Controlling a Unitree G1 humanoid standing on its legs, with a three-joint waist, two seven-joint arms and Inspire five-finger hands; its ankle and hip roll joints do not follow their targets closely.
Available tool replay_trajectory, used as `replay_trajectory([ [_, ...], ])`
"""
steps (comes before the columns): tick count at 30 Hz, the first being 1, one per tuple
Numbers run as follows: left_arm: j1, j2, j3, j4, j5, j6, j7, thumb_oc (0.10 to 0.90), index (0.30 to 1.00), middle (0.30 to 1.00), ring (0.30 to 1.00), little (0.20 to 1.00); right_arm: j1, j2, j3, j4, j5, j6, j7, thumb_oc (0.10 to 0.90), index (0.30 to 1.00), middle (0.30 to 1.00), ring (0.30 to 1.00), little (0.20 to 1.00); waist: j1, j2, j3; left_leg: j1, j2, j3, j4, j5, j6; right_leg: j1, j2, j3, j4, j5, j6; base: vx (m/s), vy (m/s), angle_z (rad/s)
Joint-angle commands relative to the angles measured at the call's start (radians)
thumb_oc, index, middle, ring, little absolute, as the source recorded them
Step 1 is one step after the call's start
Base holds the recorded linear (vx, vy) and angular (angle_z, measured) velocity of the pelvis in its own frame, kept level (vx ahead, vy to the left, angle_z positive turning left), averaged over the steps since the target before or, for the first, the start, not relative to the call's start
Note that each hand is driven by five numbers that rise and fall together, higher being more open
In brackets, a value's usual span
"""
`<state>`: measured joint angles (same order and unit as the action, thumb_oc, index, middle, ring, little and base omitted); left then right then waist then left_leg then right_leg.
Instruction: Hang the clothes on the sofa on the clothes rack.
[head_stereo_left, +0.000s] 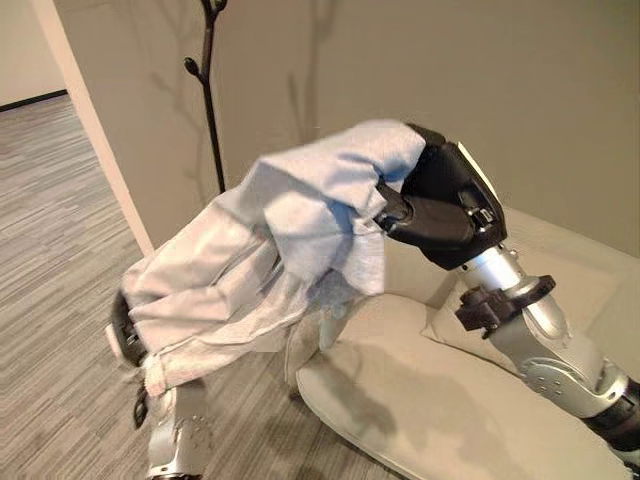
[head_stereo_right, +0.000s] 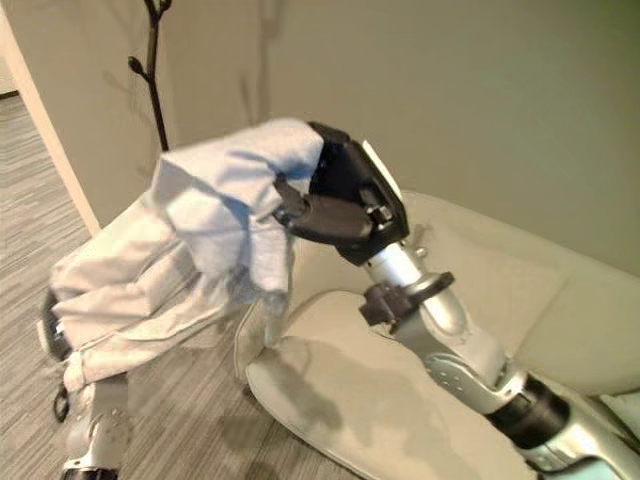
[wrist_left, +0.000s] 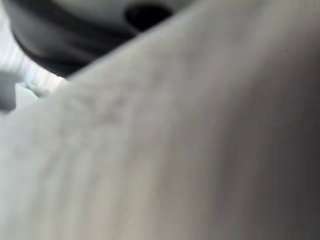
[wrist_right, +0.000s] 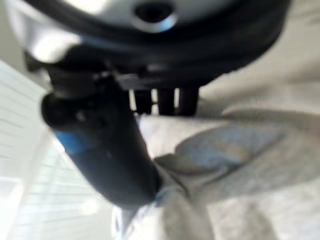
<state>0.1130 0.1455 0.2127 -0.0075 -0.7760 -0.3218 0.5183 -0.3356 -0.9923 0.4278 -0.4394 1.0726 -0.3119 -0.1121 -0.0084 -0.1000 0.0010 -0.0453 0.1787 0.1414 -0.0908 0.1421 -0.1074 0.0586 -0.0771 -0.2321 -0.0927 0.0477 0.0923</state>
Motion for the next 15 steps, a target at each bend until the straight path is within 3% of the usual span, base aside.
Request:
replay_trajectory([
  [1, -0.077, 0.090, -0.014, -0.098, 0.128, -0.113, -0.017, 0.400, 0.300, 0.300, 0.300, 0.300, -0.094, 0.036, -0.126, -0.035, -0.022, -0.097, 0.062, 0.400, 0.300, 0.300, 0.300, 0.300, 0.068, -0.030, 0.005, 0.009, 0.097, -0.070, 0.053, -0.080, -0.078, -0.031, -0.075, -0.005, 0.028, -0.036, 0.051, -0.09, 0.061, 0.18],
  [3, -0.079, 0.096, -0.017, -0.100, 0.151, -0.115, -0.017, 0.400, 0.300, 0.300, 0.300, 0.300, -0.072, 0.032, -0.132, -0.038, -0.029, -0.100, 0.066, 0.400, 0.300, 0.300, 0.300, 0.300, 0.068, -0.041, 0.014, -0.006, 0.113, -0.076, 0.064, -0.082, -0.081, -0.033, -0.088, -0.022, 0.032, -0.037, 0.053, -0.08, 0.091, 0.31],
  [5, -0.102, 0.115, -0.028, -0.099, 0.221, -0.122, 0.017, 0.400, 0.300, 0.300, 0.300, 0.300, -0.047, 0.047, -0.128, -0.046, -0.047, -0.094, 0.065, 0.400, 0.300, 0.300, 0.300, 0.300, 0.063, -0.056, 0.033, -0.010, 0.174, -0.044, 0.067, -0.068, -0.077, -0.037, -0.115, -0.040, 0.045, -0.038, 0.066, -0.09, 0.252, 0.42],
  [7, -0.124, 0.124, -0.027, -0.085, 0.268, -0.129, 0.052, 0.400, 0.300, 0.300, 0.300, 0.300, -0.014, 0.084, -0.136, -0.058, -0.068, -0.101, 0.062, 0.400, 0.300, 0.300, 0.300, 0.300, 0.055, -0.054, 0.043, 0.006, 0.226, -0.034, 0.063, -0.049, -0.082, -0.044, -0.147, -0.042, 0.059, -0.038, 0.086, -0.05, 0.398, 0.34],
  [8, -0.133, 0.123, -0.033, -0.084, 0.271, -0.131, 0.057, 0.400, 0.300, 0.300, 0.300, 0.300, 0.016, 0.096, -0.154, -0.071, -0.078, -0.097, 0.057, 0.400, 0.300, 0.300, 0.300, 0.300, 0.048, -0.044, 0.044, 0.004, 0.229, -0.033, 0.069, -0.048, -0.079, -0.038, -0.162, -0.048, 0.069, -0.037, 0.095, 0.01, 0.433, 0.11],
  [10, -0.140, 0.129, -0.057, -0.059, 0.325, -0.107, 0.061, 0.400, 0.300, 0.300, 0.300, 0.300, 0.108, 0.127, -0.194, -0.086, -0.082, -0.096, 0.072, 0.400, 0.300, 0.300, 0.300, 0.300, 0.036, -0.024, 0.033, 0.010, 0.210, -0.025, 0.072, -0.096, -0.084, -0.025, -0.208, -0.063, 0.077, -0.027, 0.113, 0.06, 0.500, 0.15],
  [11, -0.153, 0.141, -0.094, -0.037, 0.336, -0.107, 0.062, 0.400, 0.300, 0.300, 0.300, 0.300, 0.174, 0.165, -0.222, -0.093, -0.095, -0.086, 0.062, 0.400, 0.300, 0.300, 0.300, 0.300, 0.032, -0.027, 0.035, -0.025, 0.170, -0.040, 0.131, -0.139, -0.075, -0.022, -0.256, -0.071, 0.091, -0.004, 0.121, 0.05, 0.548, 0.49],
  [15, -0.151, 0.206, -0.158, -0.044, 0.447, -0.061, 0.035, 0.400, 0.300, 0.300, 0.300, 0.300, 0.250, 0.306, -0.241, -0.074, -0.143, -0.062, 0.053, 0.400, 0.300, 0.300, 0.300, 0.300, 0.029, -0.053, 0.064, -0.061, 0.045, -0.038, 0.180, -0.212, -0.012, -0.078, -0.398, -0.089, 0.189, 0.172, 0.141, -0.01, 0.460, 0.61],
])
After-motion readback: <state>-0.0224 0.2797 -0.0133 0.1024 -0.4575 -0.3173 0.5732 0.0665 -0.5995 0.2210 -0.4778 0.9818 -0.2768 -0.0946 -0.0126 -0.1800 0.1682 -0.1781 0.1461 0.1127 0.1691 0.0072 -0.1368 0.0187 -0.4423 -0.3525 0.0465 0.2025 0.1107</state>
